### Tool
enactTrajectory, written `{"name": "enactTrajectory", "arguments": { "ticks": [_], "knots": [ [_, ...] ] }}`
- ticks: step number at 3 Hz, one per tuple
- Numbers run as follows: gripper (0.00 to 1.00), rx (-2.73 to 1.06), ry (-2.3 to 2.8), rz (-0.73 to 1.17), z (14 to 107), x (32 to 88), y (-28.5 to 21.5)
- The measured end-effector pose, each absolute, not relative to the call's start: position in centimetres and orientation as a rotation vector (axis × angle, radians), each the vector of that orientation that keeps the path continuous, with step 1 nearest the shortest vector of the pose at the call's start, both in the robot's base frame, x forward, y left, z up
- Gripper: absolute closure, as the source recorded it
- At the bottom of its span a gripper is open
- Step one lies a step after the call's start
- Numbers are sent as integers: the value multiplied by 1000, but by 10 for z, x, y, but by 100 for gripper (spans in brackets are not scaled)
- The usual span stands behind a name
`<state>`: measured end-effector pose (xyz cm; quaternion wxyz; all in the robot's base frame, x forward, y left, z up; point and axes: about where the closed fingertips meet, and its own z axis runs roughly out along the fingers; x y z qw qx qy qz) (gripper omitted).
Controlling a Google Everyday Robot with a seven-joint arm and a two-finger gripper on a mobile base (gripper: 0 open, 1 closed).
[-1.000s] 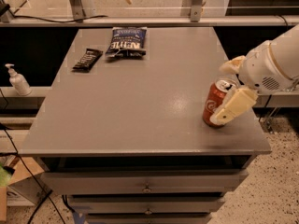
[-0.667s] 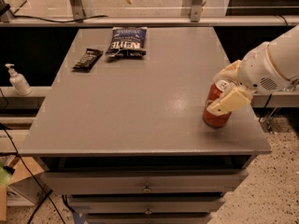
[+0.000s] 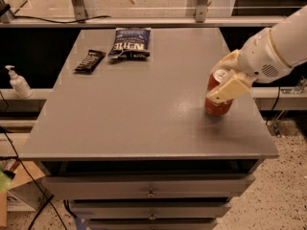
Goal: Move coke can near blue chip bag
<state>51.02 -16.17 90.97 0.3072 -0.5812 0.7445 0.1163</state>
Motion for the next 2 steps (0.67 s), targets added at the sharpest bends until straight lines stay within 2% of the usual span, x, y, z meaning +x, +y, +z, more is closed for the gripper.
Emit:
{"name": "enactTrajectory", "arguments": {
  "ticks": [1,2],
  "knots": [
    [100,-1567,1897,284,938,534,-146],
    [100,-1589,1819,241,971,562,-128]
  ]
}}
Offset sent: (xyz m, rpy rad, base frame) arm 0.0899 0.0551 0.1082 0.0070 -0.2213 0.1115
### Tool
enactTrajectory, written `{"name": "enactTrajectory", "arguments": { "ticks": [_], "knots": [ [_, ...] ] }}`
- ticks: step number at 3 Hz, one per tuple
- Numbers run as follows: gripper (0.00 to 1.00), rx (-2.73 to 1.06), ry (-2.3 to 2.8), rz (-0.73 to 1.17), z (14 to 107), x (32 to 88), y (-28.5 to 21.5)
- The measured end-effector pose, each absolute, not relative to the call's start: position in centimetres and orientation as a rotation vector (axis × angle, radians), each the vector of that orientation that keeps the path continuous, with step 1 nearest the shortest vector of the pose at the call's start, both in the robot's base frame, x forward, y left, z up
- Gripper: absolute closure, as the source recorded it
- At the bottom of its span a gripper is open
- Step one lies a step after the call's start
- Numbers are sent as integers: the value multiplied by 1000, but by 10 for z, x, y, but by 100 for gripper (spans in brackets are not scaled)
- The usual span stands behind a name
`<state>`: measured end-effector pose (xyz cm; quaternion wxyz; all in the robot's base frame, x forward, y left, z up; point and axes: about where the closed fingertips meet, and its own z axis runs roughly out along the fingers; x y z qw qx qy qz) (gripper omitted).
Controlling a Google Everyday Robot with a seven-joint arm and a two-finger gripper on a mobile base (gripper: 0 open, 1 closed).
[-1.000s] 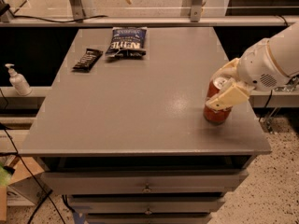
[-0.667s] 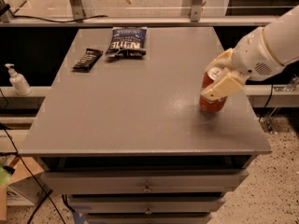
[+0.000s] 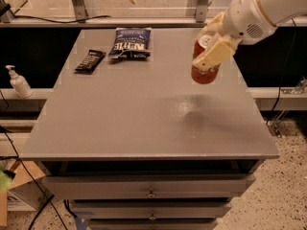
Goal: Move coke can near blue chip bag
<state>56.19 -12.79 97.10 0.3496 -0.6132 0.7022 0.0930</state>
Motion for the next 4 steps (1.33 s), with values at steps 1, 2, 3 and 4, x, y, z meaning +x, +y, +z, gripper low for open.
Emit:
{"name": "enactTrajectory", "arguments": {
  "ticks": [1,2,3,4],
  "knots": [
    [100,-1587,1798,230,981,564,-124],
    [100,-1573,1839,248,966,566,-122],
    [100,-1576,1820,235,965,595,-108],
    [100,-1561,1796,223,967,636,-92]
  ]
}}
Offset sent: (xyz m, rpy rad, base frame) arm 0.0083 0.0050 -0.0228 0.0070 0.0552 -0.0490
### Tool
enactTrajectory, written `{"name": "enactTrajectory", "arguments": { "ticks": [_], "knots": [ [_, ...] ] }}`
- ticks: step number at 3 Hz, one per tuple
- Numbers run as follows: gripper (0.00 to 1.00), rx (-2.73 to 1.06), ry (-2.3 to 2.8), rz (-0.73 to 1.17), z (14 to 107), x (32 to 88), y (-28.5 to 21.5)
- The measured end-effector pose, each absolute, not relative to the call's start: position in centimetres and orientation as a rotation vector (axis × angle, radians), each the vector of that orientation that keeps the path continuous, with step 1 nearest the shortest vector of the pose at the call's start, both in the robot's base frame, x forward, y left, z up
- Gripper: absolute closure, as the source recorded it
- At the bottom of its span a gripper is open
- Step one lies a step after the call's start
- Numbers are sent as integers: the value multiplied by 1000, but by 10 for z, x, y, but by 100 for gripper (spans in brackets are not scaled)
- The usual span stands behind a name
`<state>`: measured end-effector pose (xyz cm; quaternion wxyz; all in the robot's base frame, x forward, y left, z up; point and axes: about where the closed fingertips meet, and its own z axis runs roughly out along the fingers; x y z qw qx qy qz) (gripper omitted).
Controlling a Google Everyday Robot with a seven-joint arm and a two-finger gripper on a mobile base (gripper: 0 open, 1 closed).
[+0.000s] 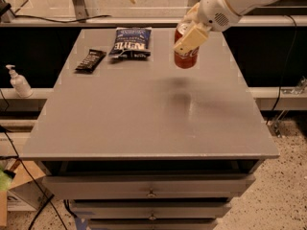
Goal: Move coke can near blue chip bag
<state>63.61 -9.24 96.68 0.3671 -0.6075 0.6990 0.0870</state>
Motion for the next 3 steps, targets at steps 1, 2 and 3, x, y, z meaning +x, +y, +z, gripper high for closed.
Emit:
{"name": "enactTrajectory", "arguments": {
  "ticks": [1,2,3],
  "knots": [
    [100,-1514,1793,220,964,680,-82],
    [82,-1458,1811,247,953,716,-71],
    [59,-1431,1839,283,938,739,-60]
  ]
}}
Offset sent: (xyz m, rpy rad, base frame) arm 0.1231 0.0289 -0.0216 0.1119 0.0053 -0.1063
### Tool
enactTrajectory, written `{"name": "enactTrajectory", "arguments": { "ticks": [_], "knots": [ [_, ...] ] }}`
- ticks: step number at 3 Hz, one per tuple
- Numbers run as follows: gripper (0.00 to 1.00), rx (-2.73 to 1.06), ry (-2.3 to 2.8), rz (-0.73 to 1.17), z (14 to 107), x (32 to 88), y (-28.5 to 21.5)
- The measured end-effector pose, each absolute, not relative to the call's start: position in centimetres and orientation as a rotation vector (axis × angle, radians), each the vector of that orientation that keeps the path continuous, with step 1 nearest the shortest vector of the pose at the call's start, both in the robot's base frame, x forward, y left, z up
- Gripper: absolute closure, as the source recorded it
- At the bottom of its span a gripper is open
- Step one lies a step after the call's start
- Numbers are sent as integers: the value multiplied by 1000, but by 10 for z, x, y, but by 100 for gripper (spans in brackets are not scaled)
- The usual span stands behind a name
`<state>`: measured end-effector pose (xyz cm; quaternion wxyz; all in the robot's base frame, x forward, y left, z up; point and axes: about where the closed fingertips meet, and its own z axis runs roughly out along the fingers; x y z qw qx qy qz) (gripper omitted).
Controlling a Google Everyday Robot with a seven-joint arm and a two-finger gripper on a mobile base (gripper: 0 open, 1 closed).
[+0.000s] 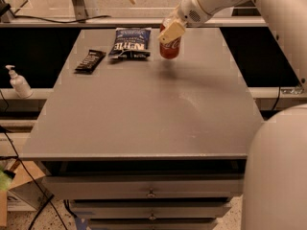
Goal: Move coke can near blue chip bag
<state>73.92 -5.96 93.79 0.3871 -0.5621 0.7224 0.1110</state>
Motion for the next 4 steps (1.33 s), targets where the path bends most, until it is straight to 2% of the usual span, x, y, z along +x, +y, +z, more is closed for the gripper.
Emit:
{"name": "enactTrajectory", "arguments": {
  "ticks": [2,3,4],
  "knots": [
    [12,-1404,1890,337,911,765,-52],
    [0,-1406,1891,341,909,766,-50],
    [0,-1406,1891,341,909,766,-50]
  ]
}}
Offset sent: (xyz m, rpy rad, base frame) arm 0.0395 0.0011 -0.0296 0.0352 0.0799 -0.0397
